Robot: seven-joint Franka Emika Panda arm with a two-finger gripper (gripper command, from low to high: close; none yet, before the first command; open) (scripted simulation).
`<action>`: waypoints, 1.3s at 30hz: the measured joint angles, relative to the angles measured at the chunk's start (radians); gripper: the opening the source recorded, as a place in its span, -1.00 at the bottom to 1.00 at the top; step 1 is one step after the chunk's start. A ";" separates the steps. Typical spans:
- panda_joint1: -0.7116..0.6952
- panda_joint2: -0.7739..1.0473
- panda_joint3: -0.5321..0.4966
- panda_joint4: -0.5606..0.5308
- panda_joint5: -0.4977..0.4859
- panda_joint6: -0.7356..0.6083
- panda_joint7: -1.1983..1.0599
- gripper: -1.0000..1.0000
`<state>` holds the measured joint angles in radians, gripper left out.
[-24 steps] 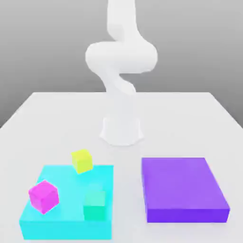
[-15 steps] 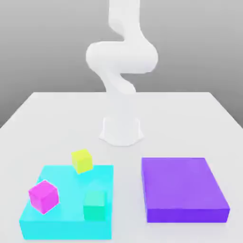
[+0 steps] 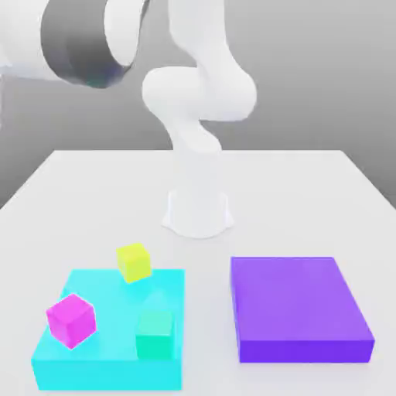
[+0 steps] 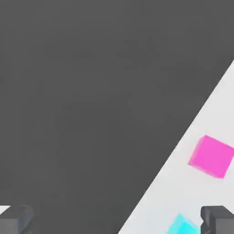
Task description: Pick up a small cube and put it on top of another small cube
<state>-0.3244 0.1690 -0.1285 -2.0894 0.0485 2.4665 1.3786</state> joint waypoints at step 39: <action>-0.007 -0.191 -0.036 -0.387 -0.047 -0.010 0.020 -1.00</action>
<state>-0.3312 -0.0215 -0.1646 -2.4765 0.0014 2.4563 1.3981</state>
